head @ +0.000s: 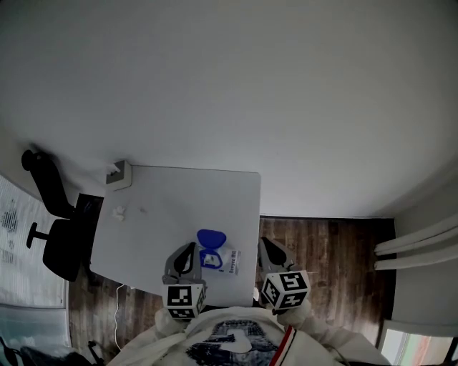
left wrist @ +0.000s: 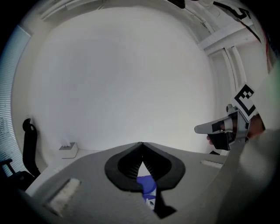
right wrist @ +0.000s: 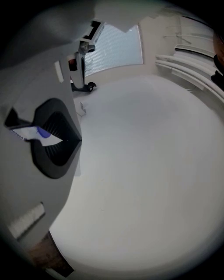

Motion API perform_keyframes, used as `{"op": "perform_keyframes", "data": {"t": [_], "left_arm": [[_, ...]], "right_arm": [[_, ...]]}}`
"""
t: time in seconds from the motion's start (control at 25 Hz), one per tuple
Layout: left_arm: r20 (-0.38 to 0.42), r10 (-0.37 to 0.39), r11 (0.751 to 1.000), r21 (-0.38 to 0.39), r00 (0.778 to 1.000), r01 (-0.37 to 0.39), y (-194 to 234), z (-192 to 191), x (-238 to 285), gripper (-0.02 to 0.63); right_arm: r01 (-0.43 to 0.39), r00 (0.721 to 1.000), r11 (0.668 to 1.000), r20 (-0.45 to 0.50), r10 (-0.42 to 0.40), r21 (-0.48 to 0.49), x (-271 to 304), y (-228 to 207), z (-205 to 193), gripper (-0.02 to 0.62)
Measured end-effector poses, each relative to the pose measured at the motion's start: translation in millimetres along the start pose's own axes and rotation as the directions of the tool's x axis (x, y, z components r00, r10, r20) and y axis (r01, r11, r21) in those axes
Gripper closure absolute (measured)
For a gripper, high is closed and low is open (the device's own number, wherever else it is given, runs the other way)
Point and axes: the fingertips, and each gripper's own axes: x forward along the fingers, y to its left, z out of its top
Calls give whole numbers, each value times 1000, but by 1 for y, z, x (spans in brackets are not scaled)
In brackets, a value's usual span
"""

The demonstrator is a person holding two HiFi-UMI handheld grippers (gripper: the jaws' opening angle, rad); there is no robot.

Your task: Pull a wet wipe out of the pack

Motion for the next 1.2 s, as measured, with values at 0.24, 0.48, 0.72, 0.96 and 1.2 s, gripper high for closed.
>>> {"op": "perform_keyframes", "data": {"t": [0.24,0.48,0.72,0.96,1.2], "left_arm": [[-34,-28,1000,-5,999,27,9,-14,2,601],[-111,-106,994,-40,988,102,8,-43,6,601],[-137,-114,993,-38,984,110,16,-56,15,601],[-175,-127,991,-49,976,121,20,-72,13,601],[-197,-152,987,-72,968,141,12,-85,15,600]], "right_arm": [[35,999,999,-21,-35,-16,8,5,-5,589],[69,996,997,-57,-70,-23,12,4,-15,589],[101,990,994,-100,-103,-32,17,-2,-27,588],[88,983,995,-158,-94,-49,22,3,-41,500],[60,978,996,-197,-70,-58,24,10,-54,426]]}}
